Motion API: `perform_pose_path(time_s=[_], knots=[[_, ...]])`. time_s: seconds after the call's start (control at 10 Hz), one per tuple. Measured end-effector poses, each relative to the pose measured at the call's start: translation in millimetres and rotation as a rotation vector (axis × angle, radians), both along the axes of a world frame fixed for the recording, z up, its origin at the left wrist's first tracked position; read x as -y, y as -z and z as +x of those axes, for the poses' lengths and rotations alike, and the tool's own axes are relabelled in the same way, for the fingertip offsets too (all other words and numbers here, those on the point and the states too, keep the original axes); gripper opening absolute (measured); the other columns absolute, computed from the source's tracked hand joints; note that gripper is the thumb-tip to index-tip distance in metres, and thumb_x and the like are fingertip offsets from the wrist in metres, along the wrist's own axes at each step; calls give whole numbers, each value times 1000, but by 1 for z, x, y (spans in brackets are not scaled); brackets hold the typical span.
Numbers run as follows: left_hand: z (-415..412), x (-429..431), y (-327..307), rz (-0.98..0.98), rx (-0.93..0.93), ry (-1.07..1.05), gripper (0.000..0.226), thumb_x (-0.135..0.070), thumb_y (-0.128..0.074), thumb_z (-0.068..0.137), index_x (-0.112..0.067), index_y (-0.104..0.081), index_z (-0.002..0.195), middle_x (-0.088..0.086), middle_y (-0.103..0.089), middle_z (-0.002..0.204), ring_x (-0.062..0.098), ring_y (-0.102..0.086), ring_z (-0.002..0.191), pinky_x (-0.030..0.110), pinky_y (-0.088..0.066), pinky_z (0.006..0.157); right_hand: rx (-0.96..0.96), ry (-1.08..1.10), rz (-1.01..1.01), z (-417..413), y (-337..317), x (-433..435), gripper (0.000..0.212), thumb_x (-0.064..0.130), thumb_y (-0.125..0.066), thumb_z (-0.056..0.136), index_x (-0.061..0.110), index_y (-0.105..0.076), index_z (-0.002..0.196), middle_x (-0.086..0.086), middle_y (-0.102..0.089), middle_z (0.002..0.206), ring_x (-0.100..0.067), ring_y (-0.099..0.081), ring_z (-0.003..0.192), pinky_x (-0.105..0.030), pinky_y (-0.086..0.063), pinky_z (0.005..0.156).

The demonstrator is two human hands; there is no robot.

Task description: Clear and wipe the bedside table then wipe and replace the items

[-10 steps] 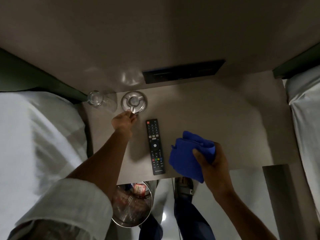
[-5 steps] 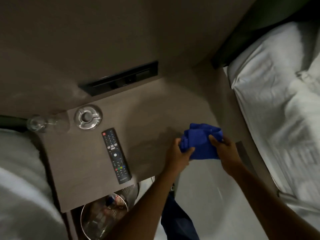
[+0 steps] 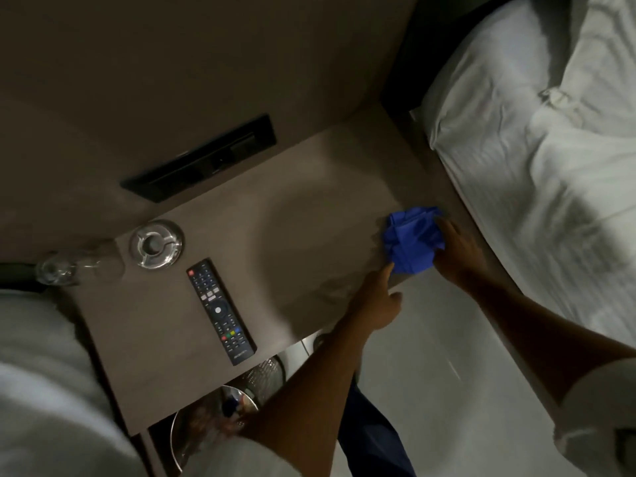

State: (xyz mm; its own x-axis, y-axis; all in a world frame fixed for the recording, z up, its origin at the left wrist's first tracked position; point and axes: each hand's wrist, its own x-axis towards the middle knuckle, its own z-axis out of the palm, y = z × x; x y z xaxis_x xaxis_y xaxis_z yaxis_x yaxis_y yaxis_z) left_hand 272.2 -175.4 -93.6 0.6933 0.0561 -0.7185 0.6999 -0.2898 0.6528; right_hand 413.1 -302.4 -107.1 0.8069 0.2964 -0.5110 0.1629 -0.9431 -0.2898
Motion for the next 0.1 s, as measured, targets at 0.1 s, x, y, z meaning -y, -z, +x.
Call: perform_pose_path(time_s=[0.1], knots=[[-47, -23, -13, 196, 43, 17, 65, -19, -49, 97, -22, -20, 154, 5, -27, 159, 24, -32, 143, 39, -32, 115, 49, -50, -21, -21, -14, -14, 71, 8, -49, 85, 19, -20, 149, -13, -21, 157, -31, -19, 144, -54, -27, 112]])
